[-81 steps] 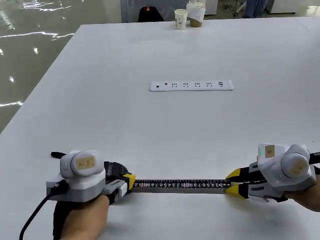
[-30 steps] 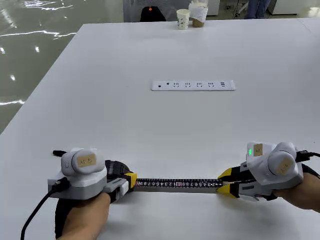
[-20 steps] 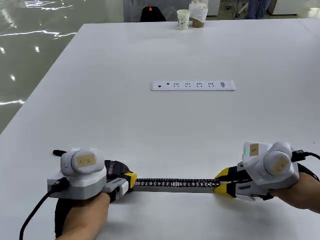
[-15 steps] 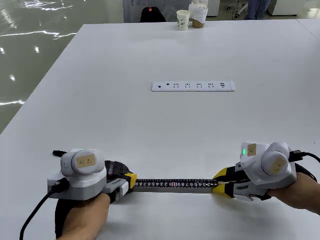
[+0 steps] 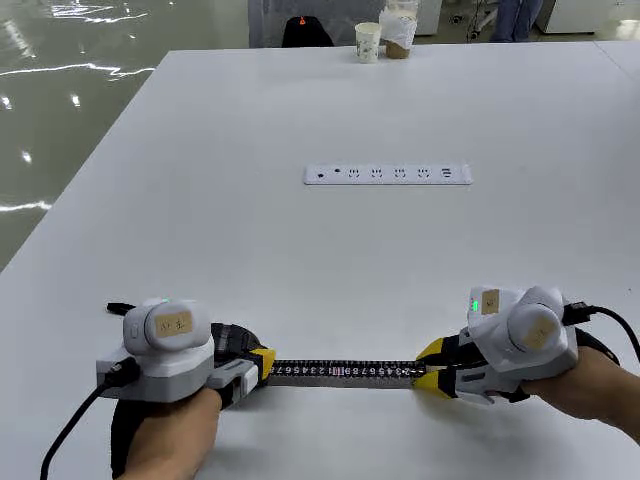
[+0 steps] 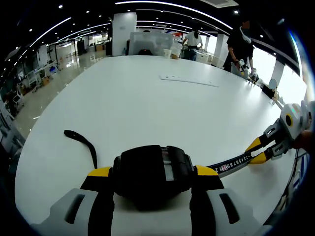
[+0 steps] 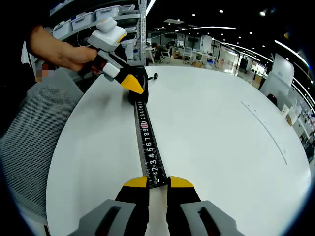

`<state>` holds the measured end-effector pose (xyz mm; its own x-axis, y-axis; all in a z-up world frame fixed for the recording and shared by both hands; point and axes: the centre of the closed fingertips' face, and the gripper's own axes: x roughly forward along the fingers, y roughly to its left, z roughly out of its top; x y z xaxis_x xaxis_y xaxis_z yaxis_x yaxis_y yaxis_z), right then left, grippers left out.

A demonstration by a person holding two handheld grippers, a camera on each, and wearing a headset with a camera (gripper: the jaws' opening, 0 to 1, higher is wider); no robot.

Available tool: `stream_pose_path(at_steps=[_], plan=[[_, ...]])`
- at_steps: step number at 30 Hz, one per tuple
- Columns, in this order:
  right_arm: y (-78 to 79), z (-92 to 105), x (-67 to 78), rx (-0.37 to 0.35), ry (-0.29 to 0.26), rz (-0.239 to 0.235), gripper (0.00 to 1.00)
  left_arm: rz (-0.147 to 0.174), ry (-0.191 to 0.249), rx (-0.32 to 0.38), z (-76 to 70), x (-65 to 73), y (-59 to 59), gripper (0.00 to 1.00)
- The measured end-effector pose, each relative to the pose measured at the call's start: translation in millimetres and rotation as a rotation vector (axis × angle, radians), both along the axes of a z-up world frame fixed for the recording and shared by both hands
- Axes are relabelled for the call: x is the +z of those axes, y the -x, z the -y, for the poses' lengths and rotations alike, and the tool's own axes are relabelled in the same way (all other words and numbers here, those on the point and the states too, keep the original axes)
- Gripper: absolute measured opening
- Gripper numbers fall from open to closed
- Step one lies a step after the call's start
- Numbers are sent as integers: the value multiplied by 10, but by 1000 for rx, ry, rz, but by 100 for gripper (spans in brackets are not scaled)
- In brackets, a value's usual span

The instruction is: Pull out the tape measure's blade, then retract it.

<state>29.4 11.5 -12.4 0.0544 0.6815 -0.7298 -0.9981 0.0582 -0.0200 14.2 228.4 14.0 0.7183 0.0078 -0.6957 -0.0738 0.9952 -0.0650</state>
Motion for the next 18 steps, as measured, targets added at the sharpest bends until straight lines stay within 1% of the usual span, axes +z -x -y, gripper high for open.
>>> stream_pose_path(at_steps=[8, 18], plan=[[4, -71, -3, 5, -3, -4, 9, 1, 3, 2, -2, 3, 3, 57], [29, -217, 2, 15, -19, -13, 9, 0, 7, 3, 0, 2, 8, 57]])
